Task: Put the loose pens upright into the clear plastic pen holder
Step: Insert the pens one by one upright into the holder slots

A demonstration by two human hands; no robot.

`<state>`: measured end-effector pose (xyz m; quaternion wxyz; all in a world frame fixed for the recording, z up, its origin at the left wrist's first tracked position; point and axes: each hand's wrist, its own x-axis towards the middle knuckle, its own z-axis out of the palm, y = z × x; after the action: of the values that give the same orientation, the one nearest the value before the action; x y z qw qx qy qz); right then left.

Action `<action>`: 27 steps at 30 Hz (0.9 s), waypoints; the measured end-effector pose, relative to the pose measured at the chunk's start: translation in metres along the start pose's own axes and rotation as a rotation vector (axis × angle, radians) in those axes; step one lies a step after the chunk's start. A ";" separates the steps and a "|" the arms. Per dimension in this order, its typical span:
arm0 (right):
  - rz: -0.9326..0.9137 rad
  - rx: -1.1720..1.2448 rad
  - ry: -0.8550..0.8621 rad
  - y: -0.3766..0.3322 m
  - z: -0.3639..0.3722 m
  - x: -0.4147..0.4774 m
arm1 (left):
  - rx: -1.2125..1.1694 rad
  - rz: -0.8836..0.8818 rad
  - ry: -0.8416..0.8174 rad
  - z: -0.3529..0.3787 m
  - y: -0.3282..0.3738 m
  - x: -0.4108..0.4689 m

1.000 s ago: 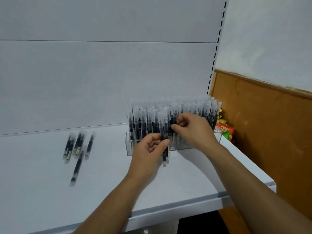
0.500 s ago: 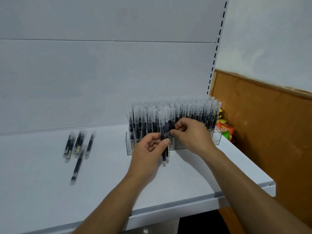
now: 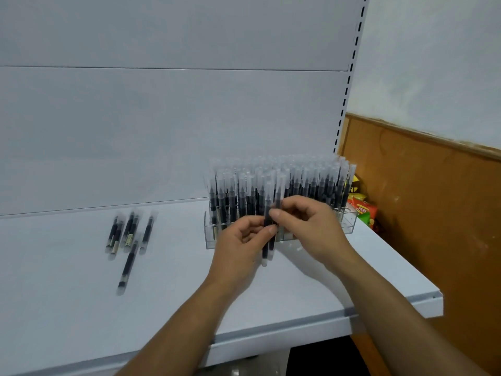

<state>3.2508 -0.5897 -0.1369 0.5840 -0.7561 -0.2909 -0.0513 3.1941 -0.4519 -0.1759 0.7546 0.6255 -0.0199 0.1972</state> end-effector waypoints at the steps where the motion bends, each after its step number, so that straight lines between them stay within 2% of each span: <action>1: 0.003 0.034 0.026 -0.002 -0.004 0.002 | -0.013 0.000 0.025 -0.001 -0.001 0.001; 4: 0.002 0.100 0.251 -0.007 -0.021 0.016 | -0.067 -0.030 0.071 -0.003 -0.005 0.003; 6: -0.001 0.014 0.345 -0.007 -0.030 0.026 | -0.065 -0.049 0.049 -0.004 -0.007 0.003; 17: -0.033 -0.331 0.206 0.000 -0.024 0.040 | -0.007 -0.034 0.028 -0.004 -0.005 0.002; 22: 0.073 -0.554 0.099 0.008 -0.021 0.037 | -0.022 -0.039 0.033 -0.003 -0.004 0.001; 27: 0.090 -0.527 0.146 0.015 -0.014 0.032 | -0.029 -0.033 0.027 -0.002 -0.004 0.002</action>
<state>3.2882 -0.5928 -0.1323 0.3883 -0.8885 -0.1907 -0.1534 3.1968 -0.4503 -0.1799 0.7668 0.6121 -0.0022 0.1930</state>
